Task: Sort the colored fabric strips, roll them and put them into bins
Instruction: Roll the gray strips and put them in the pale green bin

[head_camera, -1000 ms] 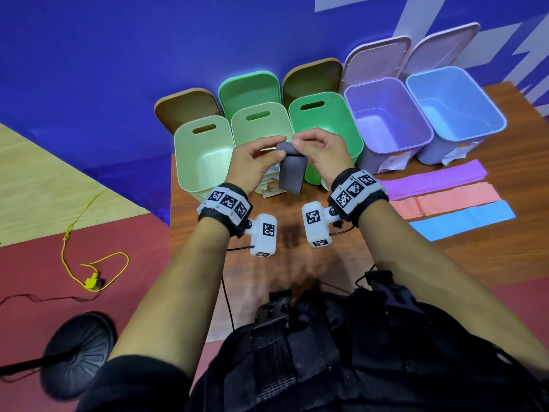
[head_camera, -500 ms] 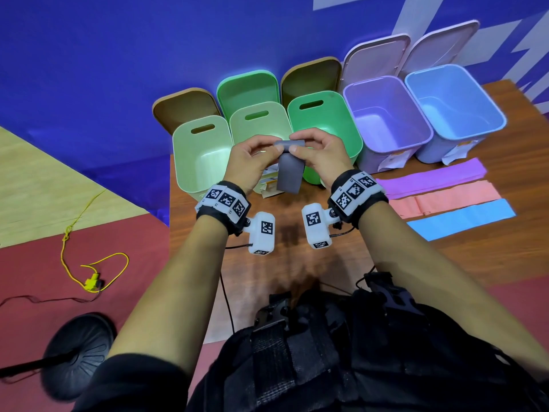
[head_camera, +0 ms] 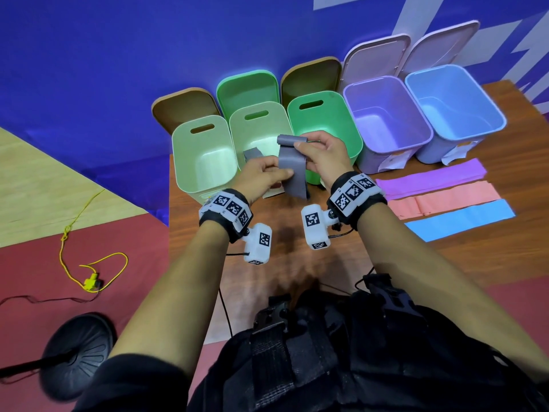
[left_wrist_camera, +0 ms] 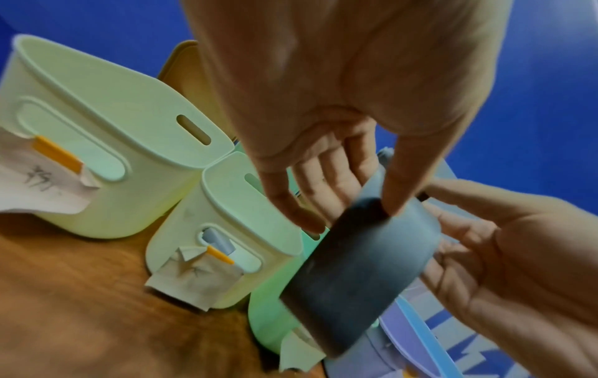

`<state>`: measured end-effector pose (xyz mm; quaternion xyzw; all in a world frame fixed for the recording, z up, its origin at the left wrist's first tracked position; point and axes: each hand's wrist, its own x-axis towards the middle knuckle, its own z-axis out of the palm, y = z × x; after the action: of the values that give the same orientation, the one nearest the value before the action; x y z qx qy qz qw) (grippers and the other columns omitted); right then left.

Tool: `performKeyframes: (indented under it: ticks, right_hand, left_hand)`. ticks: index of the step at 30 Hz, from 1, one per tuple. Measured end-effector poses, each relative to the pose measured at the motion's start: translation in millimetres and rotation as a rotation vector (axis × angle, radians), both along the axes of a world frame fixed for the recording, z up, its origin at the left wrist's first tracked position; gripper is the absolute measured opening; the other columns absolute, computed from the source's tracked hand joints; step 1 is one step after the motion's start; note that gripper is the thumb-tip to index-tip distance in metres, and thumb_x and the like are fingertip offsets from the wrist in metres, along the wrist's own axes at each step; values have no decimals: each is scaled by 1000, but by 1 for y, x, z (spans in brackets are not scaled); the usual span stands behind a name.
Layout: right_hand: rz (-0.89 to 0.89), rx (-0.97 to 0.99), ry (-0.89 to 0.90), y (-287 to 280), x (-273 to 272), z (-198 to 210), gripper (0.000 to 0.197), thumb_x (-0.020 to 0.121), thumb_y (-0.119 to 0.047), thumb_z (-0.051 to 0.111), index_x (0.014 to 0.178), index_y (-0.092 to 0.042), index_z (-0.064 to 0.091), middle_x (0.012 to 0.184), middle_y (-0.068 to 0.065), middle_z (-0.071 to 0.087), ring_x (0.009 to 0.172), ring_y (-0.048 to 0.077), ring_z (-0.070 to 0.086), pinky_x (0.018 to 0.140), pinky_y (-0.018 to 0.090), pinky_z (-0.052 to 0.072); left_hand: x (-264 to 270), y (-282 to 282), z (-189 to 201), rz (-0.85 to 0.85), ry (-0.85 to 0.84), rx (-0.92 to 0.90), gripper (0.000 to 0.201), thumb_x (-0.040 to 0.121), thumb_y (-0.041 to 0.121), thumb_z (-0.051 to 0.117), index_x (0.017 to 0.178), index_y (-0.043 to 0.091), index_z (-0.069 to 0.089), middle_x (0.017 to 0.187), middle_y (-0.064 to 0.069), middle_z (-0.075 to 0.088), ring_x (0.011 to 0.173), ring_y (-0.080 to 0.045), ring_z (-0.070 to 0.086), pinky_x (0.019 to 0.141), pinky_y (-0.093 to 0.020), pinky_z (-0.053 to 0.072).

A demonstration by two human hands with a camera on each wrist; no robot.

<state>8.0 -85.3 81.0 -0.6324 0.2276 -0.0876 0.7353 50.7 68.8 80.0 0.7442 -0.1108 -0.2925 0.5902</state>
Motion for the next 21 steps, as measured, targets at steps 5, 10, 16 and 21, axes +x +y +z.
performKeyframes:
  ticks: [5, 10, 16, 21]
  right_hand:
    - [-2, 54, 38, 1, -1, -3, 5, 93, -14, 68, 93, -18, 65, 95, 9, 70, 90, 27, 69, 82, 40, 60]
    - [-41, 65, 65, -3, -2, -1, 7, 93, -15, 67, 97, -11, 63, 94, 8, 64, 91, 27, 67, 68, 27, 59]
    - [28, -1, 118, -6, -4, -1, 18, 91, -7, 62, 106, -17, 66, 99, 7, 64, 96, 23, 65, 93, 40, 56]
    - [112, 49, 111, -6, -12, -2, 28, 89, 3, 55, 105, -15, 70, 103, 6, 62, 96, 21, 65, 86, 34, 60]
  left_hand:
    - [-3, -2, 4, 16, -20, -12, 13, 92, -3, 62, 95, 9, 65, 79, -6, 68, 67, -9, 63, 64, -19, 51]
    - [0, 2, 3, 9, -9, 12, 3, 89, 3, 66, 90, 6, 65, 89, -19, 60, 82, -25, 49, 71, -33, 39]
    - [0, -1, 2, 18, -32, 32, 6, 91, 9, 66, 88, 7, 61, 82, -16, 50, 78, -23, 41, 64, -29, 35]
    - [2, -4, 1, 55, -73, 20, 12, 94, 12, 65, 84, 8, 61, 71, -11, 56, 72, -21, 46, 68, -31, 40]
